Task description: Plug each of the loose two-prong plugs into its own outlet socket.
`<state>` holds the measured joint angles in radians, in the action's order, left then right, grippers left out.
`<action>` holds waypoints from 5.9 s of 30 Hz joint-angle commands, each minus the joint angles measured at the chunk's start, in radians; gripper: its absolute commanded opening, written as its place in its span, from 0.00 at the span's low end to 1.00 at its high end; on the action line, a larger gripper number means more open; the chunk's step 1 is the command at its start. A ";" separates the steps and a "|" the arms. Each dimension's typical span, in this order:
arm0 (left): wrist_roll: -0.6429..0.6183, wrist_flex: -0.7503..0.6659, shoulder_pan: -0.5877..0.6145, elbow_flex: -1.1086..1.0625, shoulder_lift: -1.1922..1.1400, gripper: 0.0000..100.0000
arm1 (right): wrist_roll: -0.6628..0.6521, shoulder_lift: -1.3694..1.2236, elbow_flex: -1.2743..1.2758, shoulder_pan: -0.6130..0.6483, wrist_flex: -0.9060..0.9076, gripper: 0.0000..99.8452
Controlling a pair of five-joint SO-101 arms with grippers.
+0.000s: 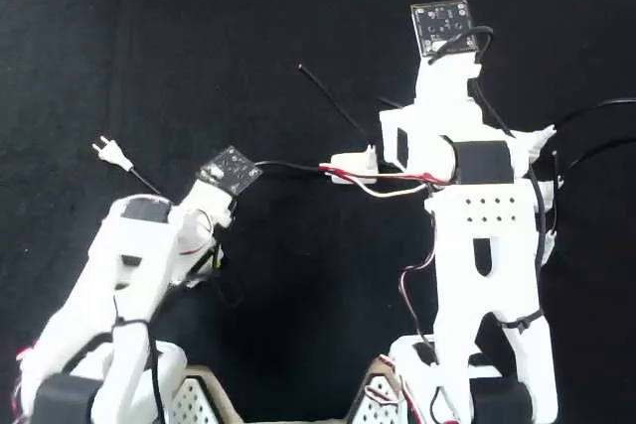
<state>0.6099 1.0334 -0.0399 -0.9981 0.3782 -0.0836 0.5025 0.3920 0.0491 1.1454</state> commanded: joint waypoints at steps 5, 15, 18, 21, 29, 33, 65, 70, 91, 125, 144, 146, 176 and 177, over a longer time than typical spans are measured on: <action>0.054 0.058 0.097 0.114 -0.169 0.17 | 0.009 0.027 -0.004 0.012 -0.012 0.02; 0.091 0.068 0.124 0.120 -0.184 0.20 | 0.009 0.027 -0.004 0.014 -0.012 0.02; 0.089 0.064 0.124 0.122 -0.184 0.14 | 0.009 0.027 -0.004 0.014 -0.012 0.02; 0.087 0.064 0.119 0.131 -0.181 0.05 | 0.009 0.027 -0.002 0.014 -0.012 0.02; 0.051 0.138 0.111 0.189 -0.181 0.03 | 0.009 0.027 -0.002 0.014 -0.012 0.02; 0.046 0.233 0.065 0.205 -0.147 0.03 | 0.009 0.027 -0.002 0.014 -0.012 0.02; 0.051 0.359 -0.025 0.054 0.331 0.25 | 0.009 0.025 -0.001 0.014 -0.014 0.02; -0.041 0.287 -0.186 -0.140 0.614 0.24 | 0.009 0.025 -0.001 0.014 -0.015 0.02; 0.011 0.081 -0.050 -0.025 0.091 0.20 | 0.009 0.025 -0.001 0.014 -0.017 0.02; -0.072 0.115 -0.166 -0.107 0.235 0.26 | 0.009 0.025 -0.002 0.014 -0.011 0.02; -0.034 0.069 -0.058 0.044 -0.100 0.19 | 0.008 0.027 -0.002 0.014 -0.012 0.02; -0.032 0.069 -0.058 0.044 -0.100 0.19 | 0.008 0.027 -0.002 0.014 -0.012 0.02; -0.089 0.075 -0.130 -0.064 0.098 0.25 | 0.009 0.027 -0.002 0.014 -0.011 0.02; -0.089 0.072 -0.124 -0.062 0.098 0.25 | 0.009 0.027 -0.002 0.014 -0.011 0.02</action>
<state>0.5224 1.1254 -0.1811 -1.0625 0.4488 -0.0836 0.5025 0.3982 0.0491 1.1454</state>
